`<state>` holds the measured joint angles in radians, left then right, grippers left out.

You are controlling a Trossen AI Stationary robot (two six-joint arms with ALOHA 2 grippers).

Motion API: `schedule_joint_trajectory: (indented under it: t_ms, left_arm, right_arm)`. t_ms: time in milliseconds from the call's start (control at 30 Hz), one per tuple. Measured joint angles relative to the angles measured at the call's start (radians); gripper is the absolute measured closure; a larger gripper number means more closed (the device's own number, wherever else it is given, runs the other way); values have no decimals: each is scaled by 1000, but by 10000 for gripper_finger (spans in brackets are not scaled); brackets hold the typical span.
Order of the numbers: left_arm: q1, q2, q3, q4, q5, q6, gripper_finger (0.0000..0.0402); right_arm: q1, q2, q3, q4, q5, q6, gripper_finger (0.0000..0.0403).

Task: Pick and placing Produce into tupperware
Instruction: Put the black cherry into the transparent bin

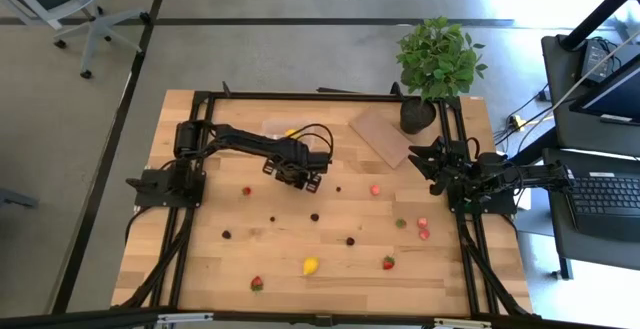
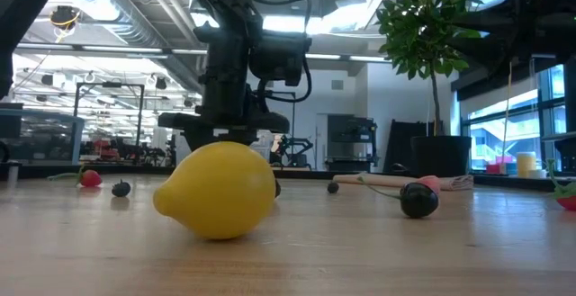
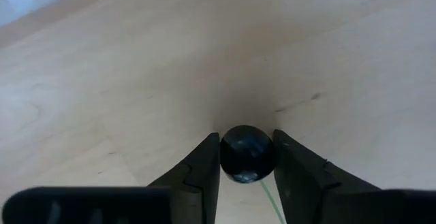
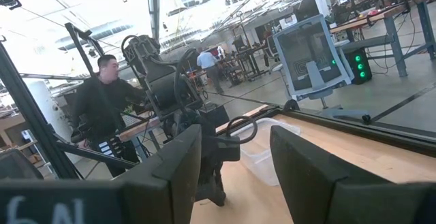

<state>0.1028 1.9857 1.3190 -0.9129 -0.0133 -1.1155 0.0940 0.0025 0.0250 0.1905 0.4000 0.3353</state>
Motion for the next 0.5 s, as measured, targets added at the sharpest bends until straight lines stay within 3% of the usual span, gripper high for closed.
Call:
schedule_joint_trajectory:
  t_ms: [267,500]
  left_arm:
    - [-23,-30,68,-68,38,67,293]
    - [-15,-108,193,-186,-73,131,292]
  right_arm:
    - [0,0,0,0,0,-2,224]
    - [0,1,0,6,1,-2,224]
